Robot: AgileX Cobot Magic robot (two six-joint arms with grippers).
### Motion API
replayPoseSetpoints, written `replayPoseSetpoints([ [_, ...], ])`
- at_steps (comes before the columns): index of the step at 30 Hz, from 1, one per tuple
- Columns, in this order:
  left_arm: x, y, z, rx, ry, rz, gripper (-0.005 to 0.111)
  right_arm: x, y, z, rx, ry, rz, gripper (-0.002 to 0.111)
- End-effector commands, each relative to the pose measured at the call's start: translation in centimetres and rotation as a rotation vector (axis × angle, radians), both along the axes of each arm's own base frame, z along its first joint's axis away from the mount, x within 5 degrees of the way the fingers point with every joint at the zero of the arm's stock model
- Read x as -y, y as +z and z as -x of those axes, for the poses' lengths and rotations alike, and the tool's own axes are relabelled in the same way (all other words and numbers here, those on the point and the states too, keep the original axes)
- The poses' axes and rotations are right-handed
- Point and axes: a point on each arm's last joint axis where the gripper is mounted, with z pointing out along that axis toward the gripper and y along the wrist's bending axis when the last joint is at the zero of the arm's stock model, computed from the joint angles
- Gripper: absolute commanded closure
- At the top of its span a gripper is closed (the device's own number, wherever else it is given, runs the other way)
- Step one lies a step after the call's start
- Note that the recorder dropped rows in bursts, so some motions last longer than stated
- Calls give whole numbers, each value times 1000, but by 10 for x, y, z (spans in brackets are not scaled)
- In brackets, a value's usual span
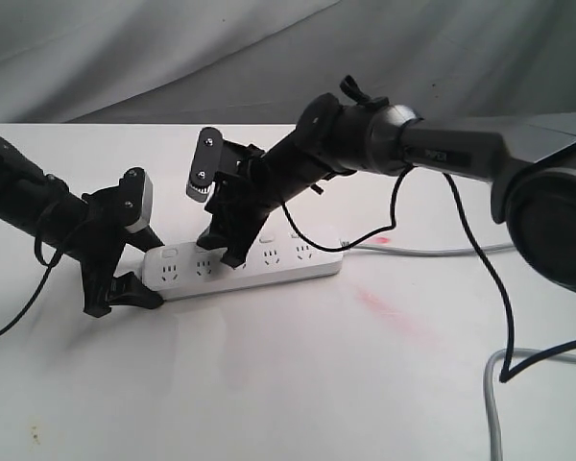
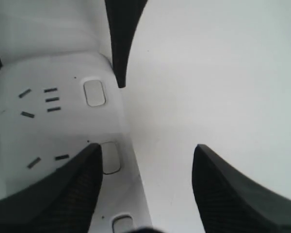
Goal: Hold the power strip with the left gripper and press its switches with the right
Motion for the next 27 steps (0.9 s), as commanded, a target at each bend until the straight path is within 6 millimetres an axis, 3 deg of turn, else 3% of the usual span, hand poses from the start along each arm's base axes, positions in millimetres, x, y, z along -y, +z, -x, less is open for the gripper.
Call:
replayPoseSetpoints([
  [1,-2,-12,3,11,-79,-78,60,10,18,2,0,29,21,56],
  [7,-2,-12,3,11,-79,-78,60,27,21,-4,-13,-17,42,56],
  [13,-2,-12,3,12,-80,-78,60,36,11,-4,-30,-35,64,56],
  [27,-2,-12,3,11,-78,-78,60,36,-1,-8,-17,-111,29,56],
])
